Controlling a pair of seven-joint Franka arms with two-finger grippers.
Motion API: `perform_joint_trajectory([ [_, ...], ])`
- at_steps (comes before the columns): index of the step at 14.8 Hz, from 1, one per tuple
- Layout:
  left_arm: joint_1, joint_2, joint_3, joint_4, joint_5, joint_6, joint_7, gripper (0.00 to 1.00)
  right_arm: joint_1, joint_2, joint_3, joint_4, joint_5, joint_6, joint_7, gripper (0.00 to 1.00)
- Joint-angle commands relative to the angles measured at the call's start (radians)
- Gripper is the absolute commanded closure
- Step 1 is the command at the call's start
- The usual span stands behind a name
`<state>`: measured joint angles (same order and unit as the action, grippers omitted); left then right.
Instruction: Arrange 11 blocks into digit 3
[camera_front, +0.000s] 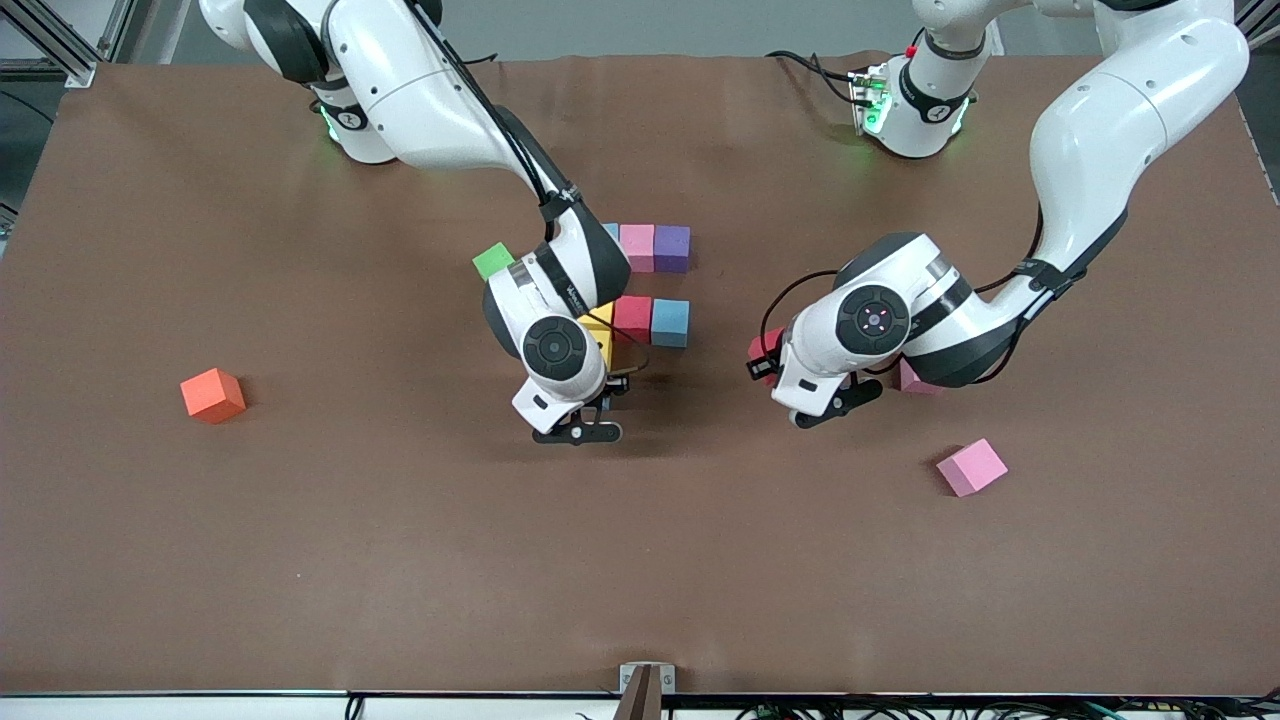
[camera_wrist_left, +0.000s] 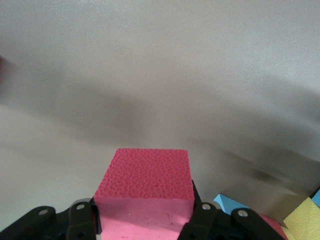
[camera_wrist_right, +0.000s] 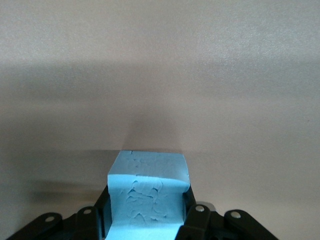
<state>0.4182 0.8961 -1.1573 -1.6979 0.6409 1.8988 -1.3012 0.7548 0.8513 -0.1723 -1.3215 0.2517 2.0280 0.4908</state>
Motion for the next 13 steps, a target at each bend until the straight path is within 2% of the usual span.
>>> perform_joint_trajectory([
  [1,0.002,-0.019,-0.005,-0.006,-0.015,-0.012,0.005,0.78,0.011,-0.015,-0.004,-0.031,0.009,-0.008,0.006,0.61],
  [13,0.005,-0.019,-0.012,-0.006,-0.015,-0.012,0.002,0.78,0.008,-0.018,-0.004,-0.031,-0.011,-0.026,-0.015,0.61],
])
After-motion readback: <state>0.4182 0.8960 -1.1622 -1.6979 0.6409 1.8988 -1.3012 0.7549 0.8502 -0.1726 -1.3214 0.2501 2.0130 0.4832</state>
